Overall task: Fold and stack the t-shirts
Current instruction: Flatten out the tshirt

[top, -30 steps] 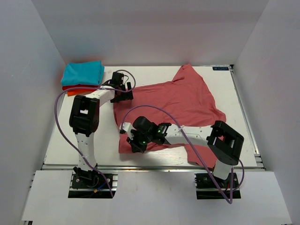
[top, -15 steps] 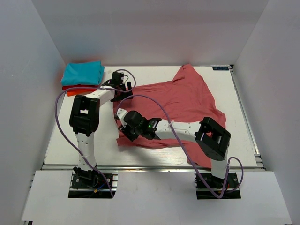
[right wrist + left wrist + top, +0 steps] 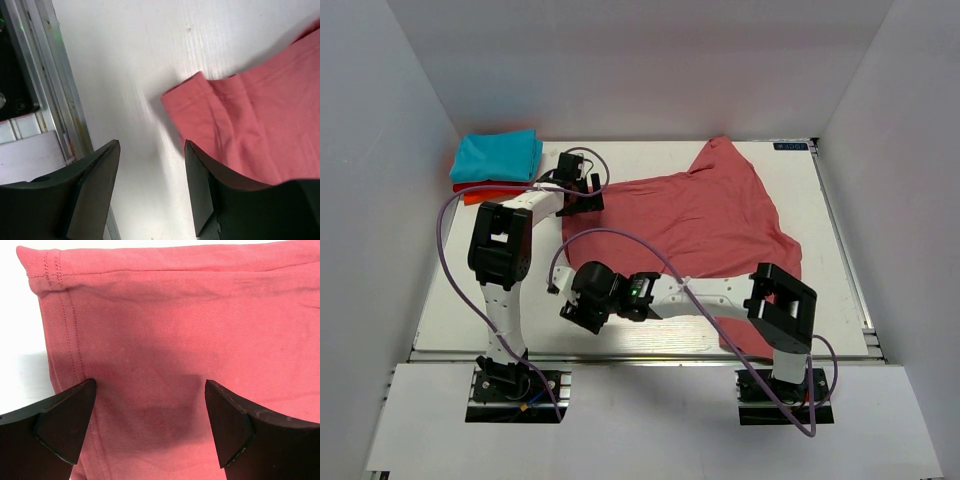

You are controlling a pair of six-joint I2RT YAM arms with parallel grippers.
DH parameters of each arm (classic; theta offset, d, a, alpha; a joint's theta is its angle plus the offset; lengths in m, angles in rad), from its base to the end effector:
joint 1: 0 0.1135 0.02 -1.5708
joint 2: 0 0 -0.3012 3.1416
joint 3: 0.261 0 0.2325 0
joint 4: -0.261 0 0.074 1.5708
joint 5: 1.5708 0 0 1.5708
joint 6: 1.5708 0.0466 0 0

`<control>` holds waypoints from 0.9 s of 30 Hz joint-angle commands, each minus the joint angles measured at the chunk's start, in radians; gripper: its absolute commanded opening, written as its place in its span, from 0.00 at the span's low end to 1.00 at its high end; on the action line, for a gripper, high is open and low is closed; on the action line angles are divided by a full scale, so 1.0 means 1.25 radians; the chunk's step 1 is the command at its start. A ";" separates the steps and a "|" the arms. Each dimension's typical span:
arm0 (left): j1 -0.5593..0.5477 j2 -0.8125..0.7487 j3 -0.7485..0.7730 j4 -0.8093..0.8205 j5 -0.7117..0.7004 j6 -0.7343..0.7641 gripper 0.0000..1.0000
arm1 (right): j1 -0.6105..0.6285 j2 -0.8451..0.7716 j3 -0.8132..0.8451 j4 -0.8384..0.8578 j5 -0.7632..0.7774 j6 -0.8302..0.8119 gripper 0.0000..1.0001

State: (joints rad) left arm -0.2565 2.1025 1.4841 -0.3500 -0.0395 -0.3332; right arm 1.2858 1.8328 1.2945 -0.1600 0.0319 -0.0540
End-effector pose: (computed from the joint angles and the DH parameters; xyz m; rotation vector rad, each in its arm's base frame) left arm 0.4443 -0.1146 0.1924 -0.1133 2.5456 -0.1819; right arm 0.1178 0.3969 0.2633 -1.4416 1.8481 0.6007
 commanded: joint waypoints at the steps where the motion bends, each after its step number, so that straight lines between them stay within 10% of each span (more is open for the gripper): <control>1: 0.005 0.053 -0.018 -0.042 0.048 -0.007 1.00 | 0.013 0.033 0.036 0.003 0.074 -0.032 0.61; 11: 0.005 0.061 -0.018 -0.042 0.055 -0.007 1.00 | 0.021 0.086 0.042 0.116 0.248 -0.003 0.54; 16: 0.005 0.061 -0.018 -0.042 0.055 0.000 1.00 | 0.027 0.069 0.038 0.118 0.182 0.010 0.02; 27: 0.005 0.075 -0.018 -0.042 0.062 0.000 1.00 | 0.060 0.008 -0.011 0.131 -0.050 0.028 0.00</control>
State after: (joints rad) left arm -0.2531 2.1109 1.4883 -0.3302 -0.0231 -0.3214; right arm 1.3403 1.8996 1.2854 -0.0277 0.0971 -0.0330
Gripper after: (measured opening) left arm 0.997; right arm 0.006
